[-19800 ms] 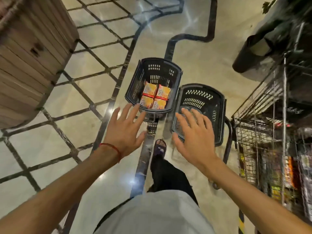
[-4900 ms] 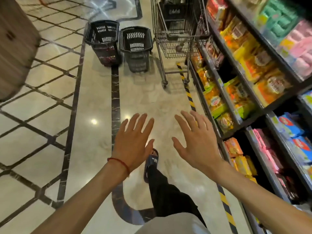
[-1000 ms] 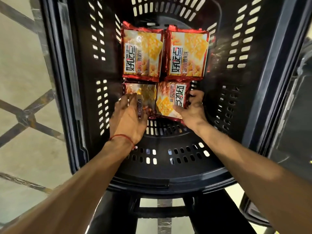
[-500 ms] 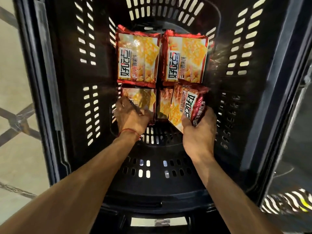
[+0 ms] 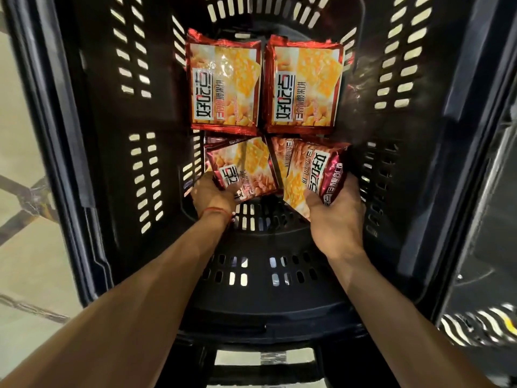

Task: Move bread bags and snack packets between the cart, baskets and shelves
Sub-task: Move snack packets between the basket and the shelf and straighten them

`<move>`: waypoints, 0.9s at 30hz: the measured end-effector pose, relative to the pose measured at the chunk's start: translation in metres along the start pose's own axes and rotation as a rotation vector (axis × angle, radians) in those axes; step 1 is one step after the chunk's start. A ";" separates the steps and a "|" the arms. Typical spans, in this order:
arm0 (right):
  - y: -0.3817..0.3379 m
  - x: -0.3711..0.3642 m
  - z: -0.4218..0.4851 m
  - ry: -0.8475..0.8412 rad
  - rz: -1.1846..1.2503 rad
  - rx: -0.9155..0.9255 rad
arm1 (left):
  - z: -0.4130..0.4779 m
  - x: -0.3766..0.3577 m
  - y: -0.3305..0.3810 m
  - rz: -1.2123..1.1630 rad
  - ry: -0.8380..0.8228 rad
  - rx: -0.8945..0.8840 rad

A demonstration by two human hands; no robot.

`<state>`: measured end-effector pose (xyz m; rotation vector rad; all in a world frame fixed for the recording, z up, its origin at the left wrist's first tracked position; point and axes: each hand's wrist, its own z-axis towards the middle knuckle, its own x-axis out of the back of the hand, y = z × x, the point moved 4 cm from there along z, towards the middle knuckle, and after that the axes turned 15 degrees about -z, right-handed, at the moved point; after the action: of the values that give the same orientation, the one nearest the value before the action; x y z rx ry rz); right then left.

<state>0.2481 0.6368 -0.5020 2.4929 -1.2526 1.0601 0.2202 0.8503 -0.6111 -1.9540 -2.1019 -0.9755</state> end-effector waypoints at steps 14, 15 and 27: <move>-0.015 0.113 -0.106 -0.022 0.004 0.069 | -0.152 0.083 0.081 -0.132 -0.044 -0.022; -0.015 0.128 -0.120 -0.022 0.015 0.071 | -0.169 0.092 0.090 -0.144 -0.049 -0.031; 0.008 0.286 -0.276 -0.020 0.347 0.128 | -0.379 0.191 0.189 -0.297 -0.333 -0.273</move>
<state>0.2120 0.5664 -0.1130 2.4358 -1.7207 1.2256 0.2362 0.8110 -0.1482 -2.0906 -2.6265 -1.1030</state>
